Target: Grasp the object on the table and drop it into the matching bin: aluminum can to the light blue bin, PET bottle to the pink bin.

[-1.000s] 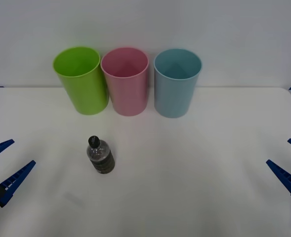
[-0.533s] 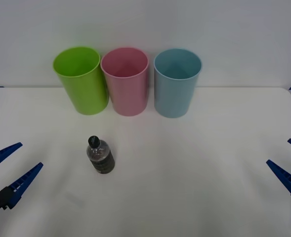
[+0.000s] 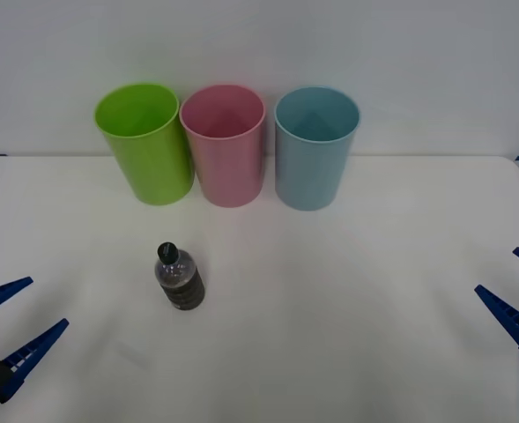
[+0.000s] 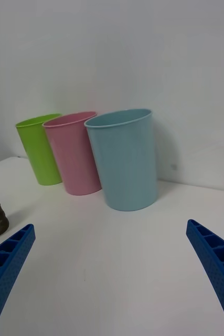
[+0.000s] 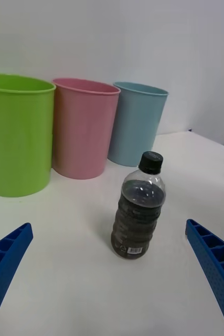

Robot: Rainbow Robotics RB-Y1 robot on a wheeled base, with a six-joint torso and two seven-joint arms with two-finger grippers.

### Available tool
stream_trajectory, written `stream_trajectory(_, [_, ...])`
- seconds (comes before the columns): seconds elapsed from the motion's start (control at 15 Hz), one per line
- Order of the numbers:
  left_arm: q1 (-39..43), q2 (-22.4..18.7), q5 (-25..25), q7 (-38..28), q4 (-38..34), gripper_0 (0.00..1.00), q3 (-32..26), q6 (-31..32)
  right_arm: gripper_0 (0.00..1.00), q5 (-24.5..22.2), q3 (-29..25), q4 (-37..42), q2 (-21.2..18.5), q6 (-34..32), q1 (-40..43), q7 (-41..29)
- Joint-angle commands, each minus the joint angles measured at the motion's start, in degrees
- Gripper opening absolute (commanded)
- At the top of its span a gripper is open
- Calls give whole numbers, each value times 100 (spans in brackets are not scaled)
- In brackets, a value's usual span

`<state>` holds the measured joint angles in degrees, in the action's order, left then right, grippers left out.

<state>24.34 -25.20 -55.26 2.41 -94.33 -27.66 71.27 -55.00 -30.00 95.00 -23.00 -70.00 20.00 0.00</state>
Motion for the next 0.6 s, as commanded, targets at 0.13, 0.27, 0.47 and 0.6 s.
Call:
stream_trajectory(0.13, [300, -55, 42, 304, 2, 100, 15, 98, 100, 0, 0, 0, 0, 0, 0, 0])
stream_trajectory(0.27, [467, -55, 42, 673, 2, 100, 67, 98, 100, 0, 0, 0, 0, 0, 0, 0])
stream_trajectory(0.47, [643, -55, 42, 928, 11, 100, 173, 71, 100, 0, 0, 0, 0, 0, 0, 0])
stream_trajectory(0.6, [687, -47, 42, 954, 11, 100, 270, 1, 100, 0, 0, 0, 0, 0, 0, 0])
